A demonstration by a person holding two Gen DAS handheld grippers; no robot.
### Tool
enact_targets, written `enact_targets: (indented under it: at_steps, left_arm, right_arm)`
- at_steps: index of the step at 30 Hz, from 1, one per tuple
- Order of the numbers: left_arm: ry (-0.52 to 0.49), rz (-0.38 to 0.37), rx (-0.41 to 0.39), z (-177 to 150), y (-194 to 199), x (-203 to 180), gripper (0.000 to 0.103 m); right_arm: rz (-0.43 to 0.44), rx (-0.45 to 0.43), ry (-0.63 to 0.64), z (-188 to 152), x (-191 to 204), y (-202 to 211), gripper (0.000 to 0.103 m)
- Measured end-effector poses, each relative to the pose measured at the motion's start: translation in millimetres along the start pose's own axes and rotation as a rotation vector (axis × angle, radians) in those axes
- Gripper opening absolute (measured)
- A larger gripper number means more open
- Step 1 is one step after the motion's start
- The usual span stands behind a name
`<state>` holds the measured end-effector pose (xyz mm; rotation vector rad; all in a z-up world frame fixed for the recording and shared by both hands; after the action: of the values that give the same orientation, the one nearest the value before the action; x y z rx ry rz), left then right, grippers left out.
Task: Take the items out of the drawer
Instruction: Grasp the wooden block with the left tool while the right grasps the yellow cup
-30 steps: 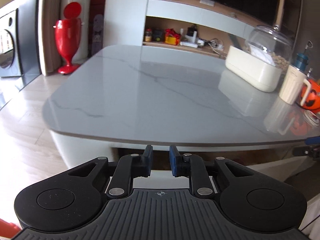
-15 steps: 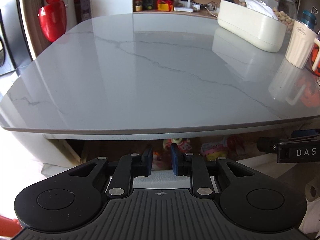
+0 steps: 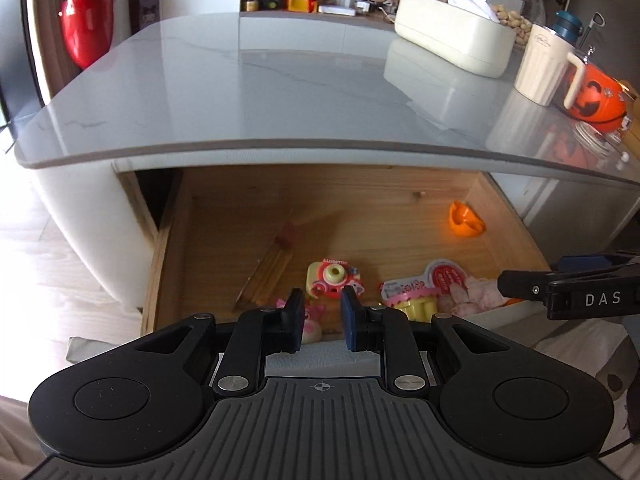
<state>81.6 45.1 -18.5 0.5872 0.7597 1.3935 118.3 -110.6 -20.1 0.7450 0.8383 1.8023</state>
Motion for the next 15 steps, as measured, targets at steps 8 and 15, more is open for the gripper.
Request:
enact_targets:
  at_steps: [8,15]
  left_arm:
    - [-0.002,-0.011,0.041,-25,23,-4,0.024]
    - [0.01,0.014,0.035,-26,22,-7,0.023]
  right_arm:
    - [0.0,-0.016,-0.001,-35,3,25,0.1]
    - [0.005,0.013,-0.009,-23,0,19,0.099]
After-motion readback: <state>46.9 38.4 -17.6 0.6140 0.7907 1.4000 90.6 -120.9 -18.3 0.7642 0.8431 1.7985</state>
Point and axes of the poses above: each gripper's, at about its wrist camera, not at the fingertips, and y roughly against the way its jaws point, x to its left, z to its top, the point moved 4 cm from there along -y, roughly the way its jaws point, and after that the axes turned 1 degree about -z, right-handed, at the moved point
